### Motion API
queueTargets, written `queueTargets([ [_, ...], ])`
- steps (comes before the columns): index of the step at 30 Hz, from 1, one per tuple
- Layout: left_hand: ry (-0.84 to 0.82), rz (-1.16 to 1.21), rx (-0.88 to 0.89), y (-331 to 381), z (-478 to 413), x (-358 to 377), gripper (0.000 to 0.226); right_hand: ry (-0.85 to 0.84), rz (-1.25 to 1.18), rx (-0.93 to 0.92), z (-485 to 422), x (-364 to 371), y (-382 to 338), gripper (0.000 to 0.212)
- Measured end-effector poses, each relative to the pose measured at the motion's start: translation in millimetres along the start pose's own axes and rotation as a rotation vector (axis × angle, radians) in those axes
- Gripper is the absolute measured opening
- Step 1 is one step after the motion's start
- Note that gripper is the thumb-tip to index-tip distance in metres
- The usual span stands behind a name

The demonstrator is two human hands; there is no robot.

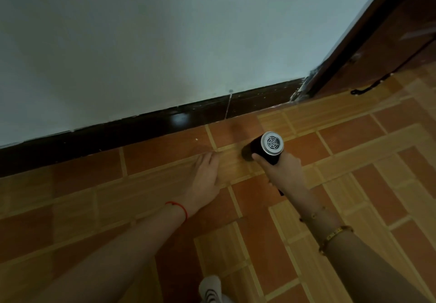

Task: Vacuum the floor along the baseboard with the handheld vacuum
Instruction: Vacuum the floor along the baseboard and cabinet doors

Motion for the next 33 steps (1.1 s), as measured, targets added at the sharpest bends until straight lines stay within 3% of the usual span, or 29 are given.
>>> queueTargets([
  [5,-0.04,-0.029,0.107,27,-5,22,0.071,0.133,-0.026,0.127,3,-30,44,0.063],
  [13,-0.066,-0.07,0.166,48,-6,41,0.068,0.06,-0.037,0.16,4,-35,49,0.063],
  [19,-0.068,-0.097,0.172,39,-3,40,0.069,0.104,-0.053,0.211,-3,-42,48,0.062],
  [28,-0.018,-0.122,-0.005,-2,0,15,0.069,-0.093,-0.096,-0.048,-4,5,-26,0.063],
  [33,0.026,-0.152,-0.099,-36,11,-10,0.059,-0.22,-0.095,-0.239,3,48,-87,0.048],
])
Point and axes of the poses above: each hand's wrist, its own z-axis away from the middle knuckle, its own x-axis out of the palm, y = z × x, the point moved 7 cm from there along -z, towards the middle knuckle, and after that the axes turned 5 degrees about x, right-handed, at the moved point
